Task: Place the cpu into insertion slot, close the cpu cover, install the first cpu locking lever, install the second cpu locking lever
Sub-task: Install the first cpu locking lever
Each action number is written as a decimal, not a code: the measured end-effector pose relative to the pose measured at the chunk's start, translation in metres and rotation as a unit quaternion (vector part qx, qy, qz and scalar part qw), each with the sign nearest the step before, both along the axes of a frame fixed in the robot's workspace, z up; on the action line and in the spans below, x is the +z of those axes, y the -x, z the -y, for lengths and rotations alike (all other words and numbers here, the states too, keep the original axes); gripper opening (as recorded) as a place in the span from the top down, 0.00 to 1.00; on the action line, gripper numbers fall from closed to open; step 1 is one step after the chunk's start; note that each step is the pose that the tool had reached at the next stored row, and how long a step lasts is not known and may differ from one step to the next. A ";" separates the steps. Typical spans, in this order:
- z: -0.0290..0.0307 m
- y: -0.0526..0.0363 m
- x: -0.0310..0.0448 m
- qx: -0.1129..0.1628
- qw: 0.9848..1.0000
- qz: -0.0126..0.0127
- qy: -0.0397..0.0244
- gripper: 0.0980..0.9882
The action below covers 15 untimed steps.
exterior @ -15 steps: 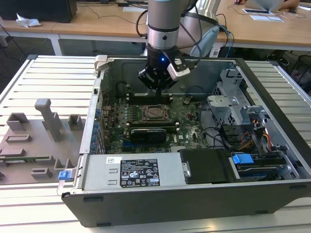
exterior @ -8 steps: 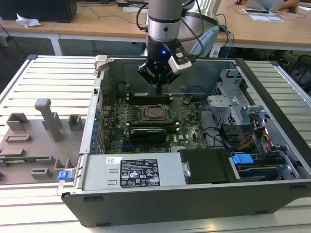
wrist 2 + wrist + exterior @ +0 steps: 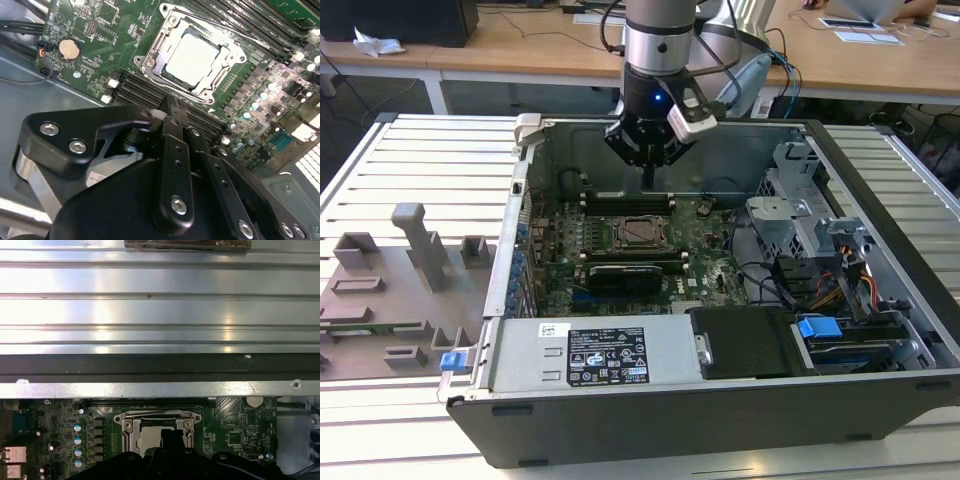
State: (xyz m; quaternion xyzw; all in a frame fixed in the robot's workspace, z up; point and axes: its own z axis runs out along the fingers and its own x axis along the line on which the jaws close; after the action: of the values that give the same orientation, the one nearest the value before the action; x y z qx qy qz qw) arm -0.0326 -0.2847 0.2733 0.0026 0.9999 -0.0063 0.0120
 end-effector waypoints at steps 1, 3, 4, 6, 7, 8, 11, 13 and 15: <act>0.0000 0.0000 0.0014 0.000 1.000 0.000 0.000 0.99; 0.0002 0.0000 0.0028 0.000 1.000 0.000 0.000 0.99; 0.0008 0.0001 0.0029 0.000 1.000 0.000 0.000 0.99; 0.0119 0.0000 0.0029 0.000 1.000 0.000 0.000 0.99; 0.0201 0.0000 0.0029 0.000 1.000 0.000 0.000 0.99; 0.0234 0.0000 0.0029 0.000 1.000 0.000 0.000 0.99; 0.0247 0.0000 0.0032 0.000 1.000 0.000 0.000 0.99; 0.0247 0.0001 0.0051 0.000 1.000 0.000 0.000 0.99; 0.0247 0.0000 0.0083 0.000 1.000 0.000 0.000 0.99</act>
State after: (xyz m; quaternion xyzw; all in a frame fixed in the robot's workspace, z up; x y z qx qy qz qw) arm -0.0326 -0.3094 0.2816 0.0026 0.9999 -0.0065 0.0120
